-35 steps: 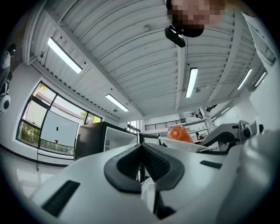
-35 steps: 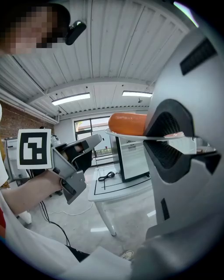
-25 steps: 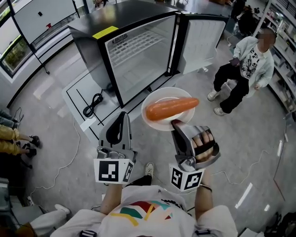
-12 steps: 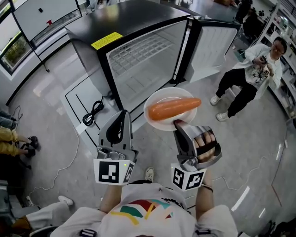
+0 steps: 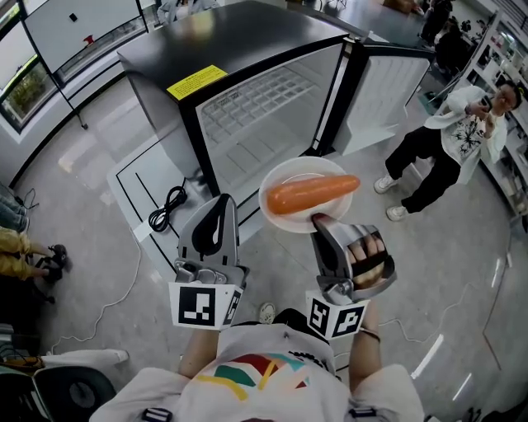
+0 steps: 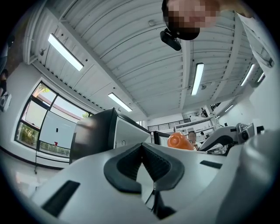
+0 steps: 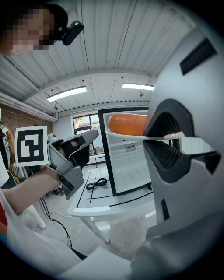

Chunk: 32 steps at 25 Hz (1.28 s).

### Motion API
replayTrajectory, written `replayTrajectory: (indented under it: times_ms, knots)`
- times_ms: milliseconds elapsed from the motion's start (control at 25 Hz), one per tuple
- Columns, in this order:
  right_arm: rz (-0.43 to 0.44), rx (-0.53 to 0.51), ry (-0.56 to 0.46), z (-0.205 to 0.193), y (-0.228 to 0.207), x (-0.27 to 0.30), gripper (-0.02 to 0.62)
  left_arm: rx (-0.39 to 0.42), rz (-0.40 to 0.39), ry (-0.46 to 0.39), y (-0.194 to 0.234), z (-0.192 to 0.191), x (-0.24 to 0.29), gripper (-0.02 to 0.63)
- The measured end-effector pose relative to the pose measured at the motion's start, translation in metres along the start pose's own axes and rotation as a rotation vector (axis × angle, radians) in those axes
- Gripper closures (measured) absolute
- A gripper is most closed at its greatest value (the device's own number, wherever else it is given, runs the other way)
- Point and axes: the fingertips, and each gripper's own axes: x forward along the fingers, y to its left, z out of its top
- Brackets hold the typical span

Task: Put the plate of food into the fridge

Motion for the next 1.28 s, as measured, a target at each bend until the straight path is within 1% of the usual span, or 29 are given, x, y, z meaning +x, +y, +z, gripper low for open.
replayTrajectory:
  times_ms: [200,360,480,680,840,1000,1080,1160,1280]
  knots:
    - [-0.007,0.009,0.017,-0.003,-0.004,0.0,0.574,-0.013,-0.022,0.017,-0.004,-0.005,0.009,0.6]
    - [-0.013,0.021,0.035,-0.011,-0.002,0.001,0.574,-0.042,-0.056,0.007,-0.012,-0.011,0.014,0.6]
    - [-0.008,0.02,0.045,-0.019,0.001,0.007,0.574,-0.011,-0.063,0.028,-0.015,-0.019,0.02,0.6]
    - [0.019,0.014,0.03,-0.028,0.011,0.017,0.574,0.05,-0.062,0.053,-0.02,-0.027,0.03,0.6]
    - [0.025,0.014,0.01,-0.035,0.011,0.035,0.574,0.041,-0.042,0.062,-0.017,-0.03,0.045,0.6]
    - [-0.001,0.019,-0.02,-0.045,-0.002,0.057,0.574,0.058,-0.036,0.055,-0.019,-0.033,0.067,0.6]
    - [-0.015,0.011,-0.042,-0.052,-0.009,0.069,0.573,0.051,-0.024,0.053,-0.019,-0.037,0.079,0.6]
    - [-0.023,0.009,-0.07,-0.06,-0.015,0.081,0.574,0.042,0.002,0.053,-0.016,-0.042,0.091,0.6]
    - [-0.022,0.0,-0.107,-0.075,-0.019,0.101,0.574,0.058,0.055,0.049,-0.01,-0.045,0.11,0.6]
